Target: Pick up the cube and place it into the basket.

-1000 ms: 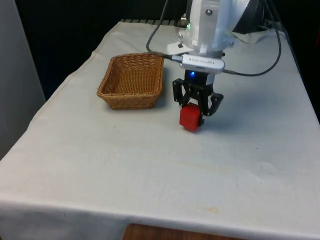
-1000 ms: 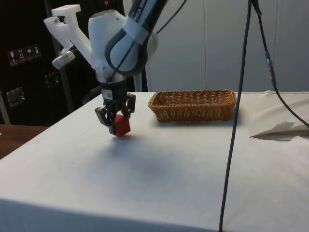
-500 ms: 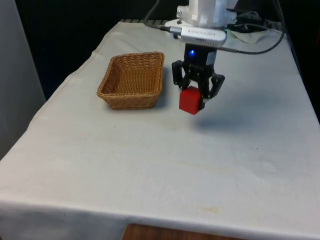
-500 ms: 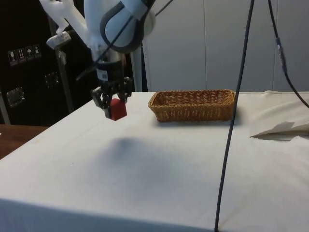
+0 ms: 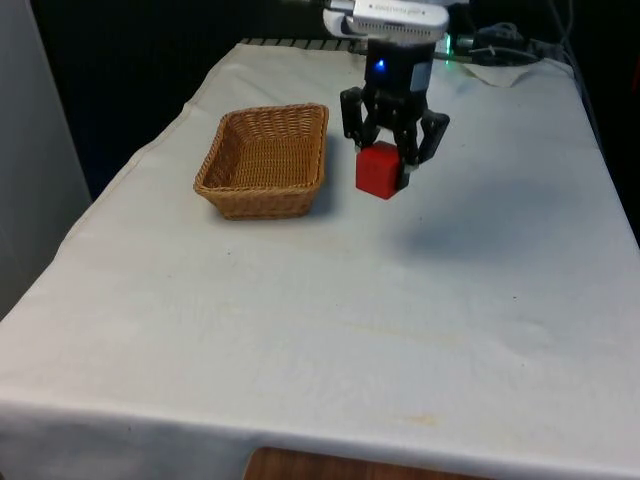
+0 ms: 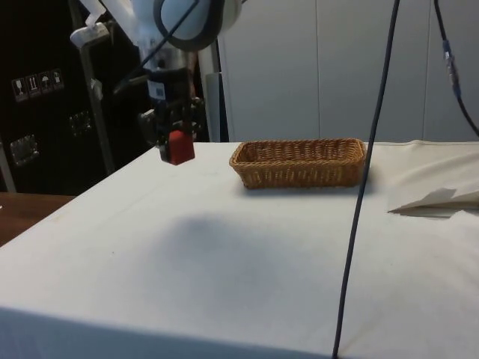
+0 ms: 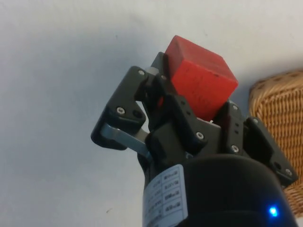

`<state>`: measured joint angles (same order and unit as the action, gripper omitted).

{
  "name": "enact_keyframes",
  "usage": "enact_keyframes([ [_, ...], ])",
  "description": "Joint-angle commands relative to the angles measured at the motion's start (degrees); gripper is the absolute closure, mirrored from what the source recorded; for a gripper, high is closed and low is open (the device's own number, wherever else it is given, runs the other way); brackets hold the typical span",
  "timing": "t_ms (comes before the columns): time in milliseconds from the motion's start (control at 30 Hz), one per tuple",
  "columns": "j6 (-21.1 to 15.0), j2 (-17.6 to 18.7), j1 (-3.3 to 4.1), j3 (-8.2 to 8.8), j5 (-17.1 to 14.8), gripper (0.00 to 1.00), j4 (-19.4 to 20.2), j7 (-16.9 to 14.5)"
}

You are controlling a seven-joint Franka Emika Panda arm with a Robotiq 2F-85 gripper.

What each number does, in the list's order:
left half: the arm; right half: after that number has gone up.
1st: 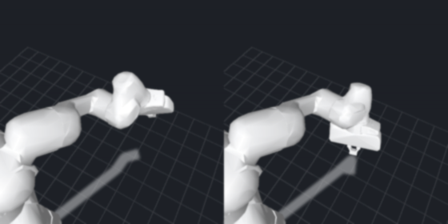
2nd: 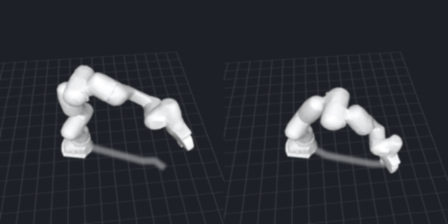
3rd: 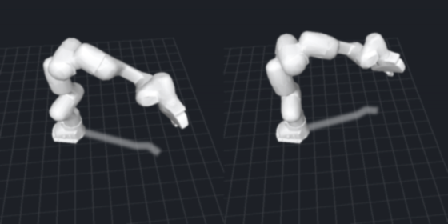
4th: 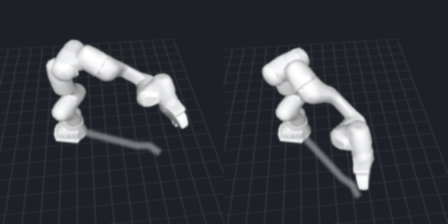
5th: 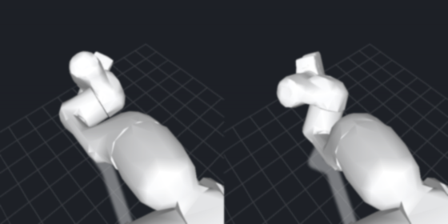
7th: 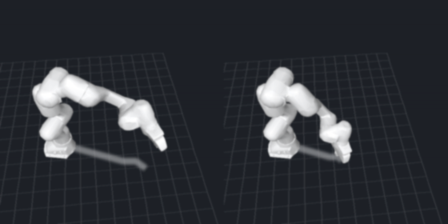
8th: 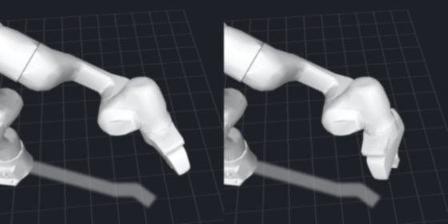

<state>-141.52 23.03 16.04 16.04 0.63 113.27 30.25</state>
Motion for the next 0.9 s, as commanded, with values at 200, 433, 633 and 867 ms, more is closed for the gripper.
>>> enact_keyframes([
  [200, 0.4, -3.8, 0.11, 0.63, 1.3, 0.98, 2.7, 0.1],
  [433, 0.6, -6.4, -0.06, 0.92, 1.5, 0.98, 4.9, -0.2],
  [633, 0.3, -10.0, -0.06, 1.43, 2.3, 0.98, 8.0, -0.3],
  [867, 0.5, -12.6, -0.17, 1.83, 2.5, 0.98, 10.0, -0.7],
])
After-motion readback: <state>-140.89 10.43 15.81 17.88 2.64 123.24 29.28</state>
